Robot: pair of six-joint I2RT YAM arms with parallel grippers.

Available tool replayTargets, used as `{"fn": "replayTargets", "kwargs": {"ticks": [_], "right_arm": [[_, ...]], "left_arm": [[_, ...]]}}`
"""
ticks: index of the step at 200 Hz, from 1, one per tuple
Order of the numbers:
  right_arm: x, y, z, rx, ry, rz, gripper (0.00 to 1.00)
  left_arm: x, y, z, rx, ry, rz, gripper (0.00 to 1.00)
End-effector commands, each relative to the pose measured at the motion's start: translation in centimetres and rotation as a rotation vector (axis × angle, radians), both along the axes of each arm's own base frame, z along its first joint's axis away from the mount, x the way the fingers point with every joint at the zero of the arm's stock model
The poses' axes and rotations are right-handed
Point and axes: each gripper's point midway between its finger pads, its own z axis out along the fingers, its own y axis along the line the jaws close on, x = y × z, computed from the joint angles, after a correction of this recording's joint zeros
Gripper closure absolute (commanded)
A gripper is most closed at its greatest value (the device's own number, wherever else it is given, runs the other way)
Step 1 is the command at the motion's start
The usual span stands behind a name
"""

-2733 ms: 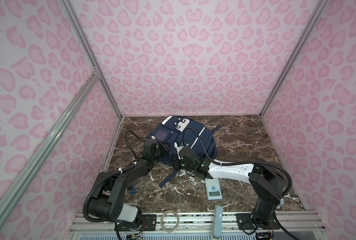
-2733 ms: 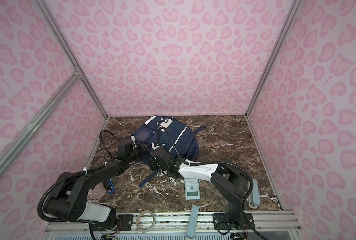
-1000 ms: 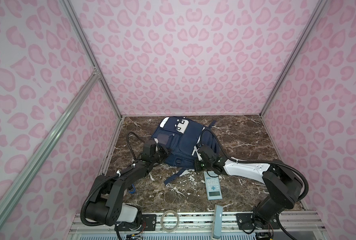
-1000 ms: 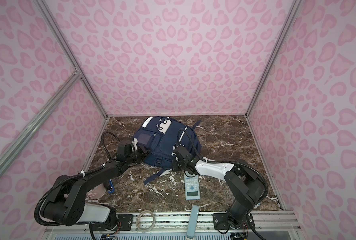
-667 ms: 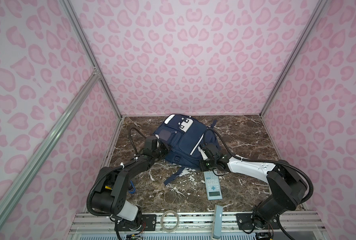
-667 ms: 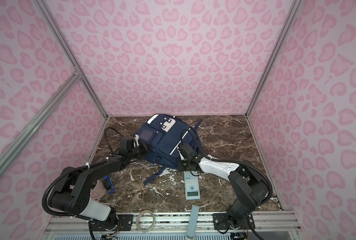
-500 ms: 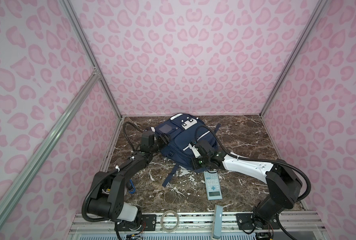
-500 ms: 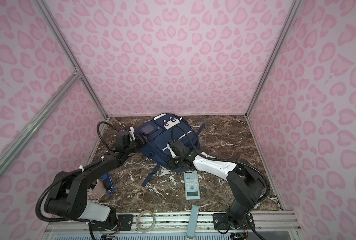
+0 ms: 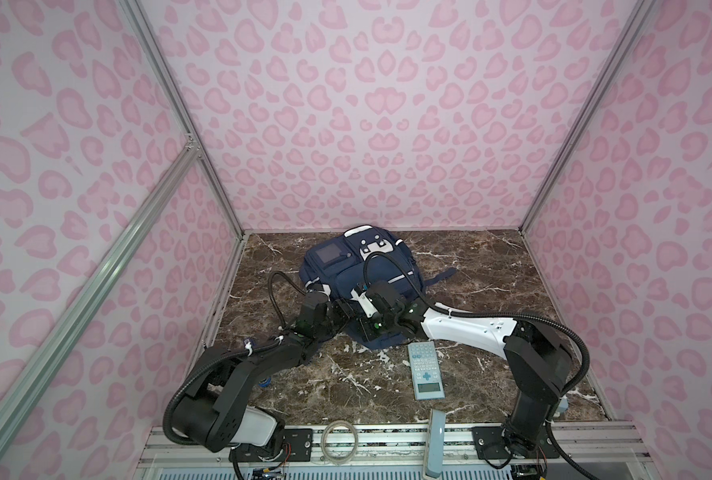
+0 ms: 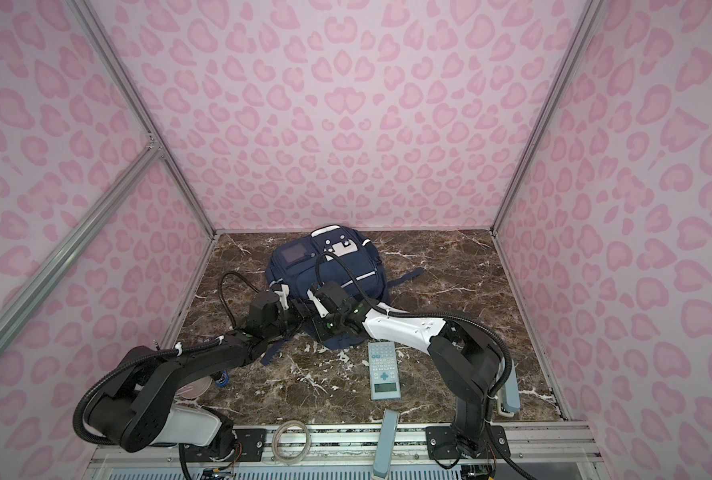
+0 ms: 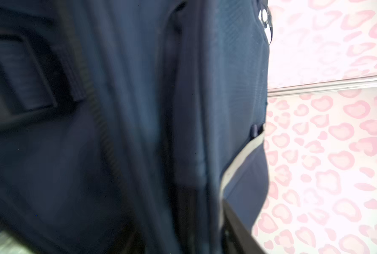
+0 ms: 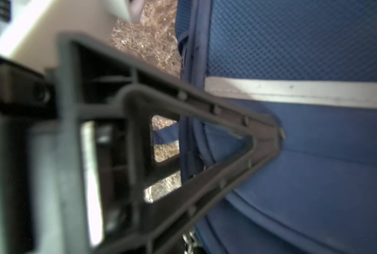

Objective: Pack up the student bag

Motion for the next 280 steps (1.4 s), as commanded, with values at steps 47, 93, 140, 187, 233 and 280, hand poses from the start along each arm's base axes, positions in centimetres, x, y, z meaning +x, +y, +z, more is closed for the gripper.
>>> {"fn": "replayTargets", "kwargs": {"ticks": [47, 93, 140, 187, 233, 280], "right_arm": [[1.3, -9.2, -3.2, -0.074, 0.102, -0.148, 1.00], [5.2, -17.4, -3.8, -0.157, 0.098, -0.323, 1.00], [8.5, -19.9, -3.4, -0.152, 0.085, -0.390, 1.00], [4.5, -12.5, 0.3, -0.036, 0.058, -0.246, 1.00], [1.7, -4.2, 2.6, 0.053, 0.031, -0.144, 1.00], [1.0, 0.8, 2.5, 0.104, 0.030, -0.081, 1.00]], "left_arm": [[0.6, -0.5, 0.7, 0.018, -0.017, -0.039, 0.97], [0.2, 0.0, 1.3, 0.001, -0.022, -0.090, 0.97], [0.6, 1.3, 1.7, 0.084, -0.037, -0.102, 0.97], [7.1, 6.2, 4.7, 0.276, -0.112, 0.046, 0.83], [6.5, 9.6, 6.9, 0.353, -0.135, 0.127, 0.47], [-1.3, 7.7, 6.6, 0.135, -0.124, 0.118, 0.22]]}}
